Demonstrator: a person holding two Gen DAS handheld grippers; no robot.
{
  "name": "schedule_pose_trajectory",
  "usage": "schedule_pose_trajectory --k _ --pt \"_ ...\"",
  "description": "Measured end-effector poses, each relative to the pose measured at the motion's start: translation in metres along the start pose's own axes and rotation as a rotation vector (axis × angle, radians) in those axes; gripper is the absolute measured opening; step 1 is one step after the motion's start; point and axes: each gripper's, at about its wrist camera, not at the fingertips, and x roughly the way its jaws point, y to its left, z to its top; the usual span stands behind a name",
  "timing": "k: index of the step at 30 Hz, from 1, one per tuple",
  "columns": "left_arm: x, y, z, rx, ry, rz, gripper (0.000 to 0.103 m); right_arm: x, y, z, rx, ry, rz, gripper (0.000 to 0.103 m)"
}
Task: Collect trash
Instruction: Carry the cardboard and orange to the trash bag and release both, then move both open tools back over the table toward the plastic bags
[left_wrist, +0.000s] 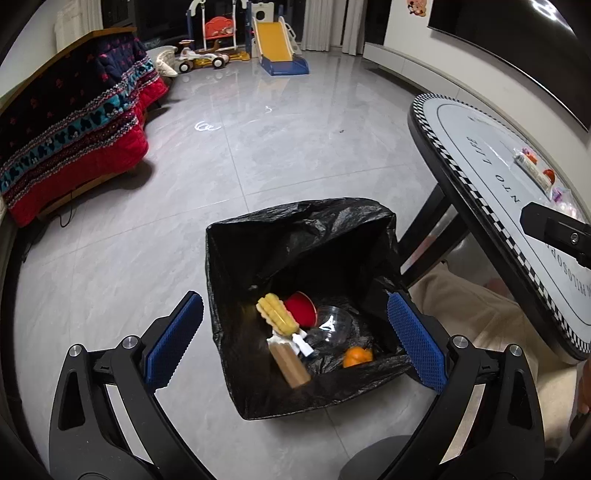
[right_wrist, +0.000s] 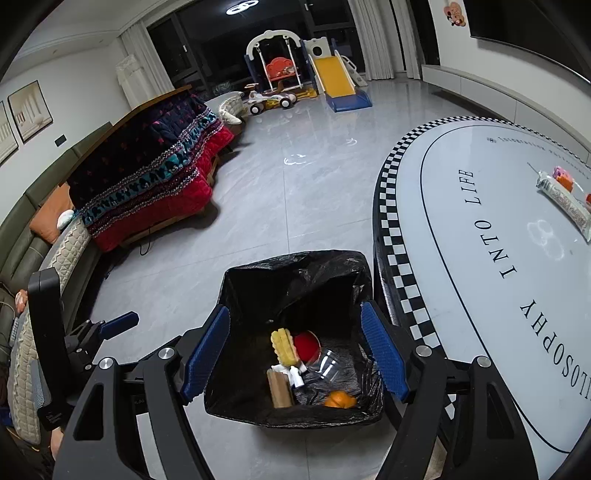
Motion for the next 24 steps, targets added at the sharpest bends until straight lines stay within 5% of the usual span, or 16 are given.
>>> schedule_pose_trajectory --k 24 --pt "-0.006 -0.11 0.045 0.201 -0.043 -0.157 0.097 -0.05 -0.086 0.014 0.155 -0.119 -0.058 0.078"
